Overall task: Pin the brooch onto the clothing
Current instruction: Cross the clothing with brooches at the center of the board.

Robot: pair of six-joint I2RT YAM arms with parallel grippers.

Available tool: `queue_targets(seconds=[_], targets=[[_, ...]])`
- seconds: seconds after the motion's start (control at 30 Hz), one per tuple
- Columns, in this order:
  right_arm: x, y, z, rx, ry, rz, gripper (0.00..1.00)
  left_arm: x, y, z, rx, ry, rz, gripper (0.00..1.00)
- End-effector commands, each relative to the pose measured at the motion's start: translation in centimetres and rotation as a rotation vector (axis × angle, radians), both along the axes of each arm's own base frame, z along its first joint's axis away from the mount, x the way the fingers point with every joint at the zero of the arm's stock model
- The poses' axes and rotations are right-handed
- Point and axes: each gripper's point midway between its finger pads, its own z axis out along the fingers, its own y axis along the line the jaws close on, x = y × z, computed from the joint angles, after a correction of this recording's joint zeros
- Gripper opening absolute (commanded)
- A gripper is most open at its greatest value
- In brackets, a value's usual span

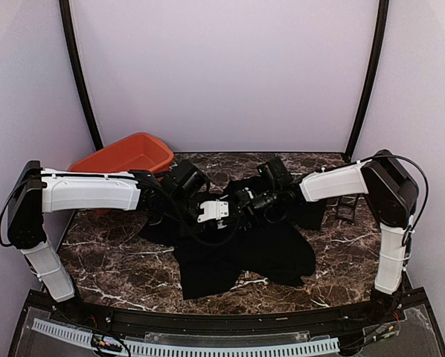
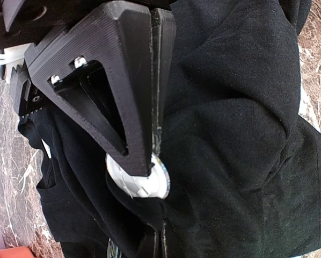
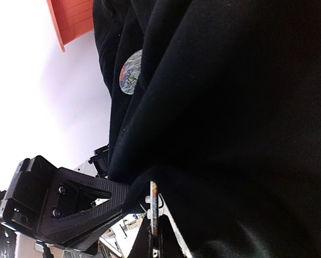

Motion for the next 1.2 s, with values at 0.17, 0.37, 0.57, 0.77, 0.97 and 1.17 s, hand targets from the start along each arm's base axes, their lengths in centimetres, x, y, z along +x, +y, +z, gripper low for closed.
queue_targets(seconds=[0.17, 0.37, 0.57, 0.77, 0.97, 1.17], targets=[[-0.7, 0.3, -0.4, -0.038, -0.058, 0.052, 0.0, -0.7, 0.2, 1.2, -0.013, -0.025, -0.016, 0.01], [-1.4, 0.6, -0.5, -0.063, -0.092, 0.091, 0.0, -0.4, 0.2, 1.0, -0.008, -0.034, -0.007, 0.01], [-2.1, 1.1, -0.2, -0.047, -0.109, 0.124, 0.0, -0.3, 0.4, 0.9, -0.002, -0.039, -0.001, 0.01], [-2.3, 1.2, -0.1, -0.043, -0.135, 0.147, 0.0, -0.2, 0.4, 0.7, 0.004, -0.042, 0.0, 0.01], [-2.5, 1.0, 0.1, -0.037, -0.176, 0.168, 0.0, -0.4, 0.4, 0.5, 0.003, -0.037, -0.01, 0.01], [-3.0, 1.6, 0.9, -0.013, -0.209, 0.202, 0.0, -0.6, 0.2, 0.5, -0.009, -0.027, -0.02, 0.01]])
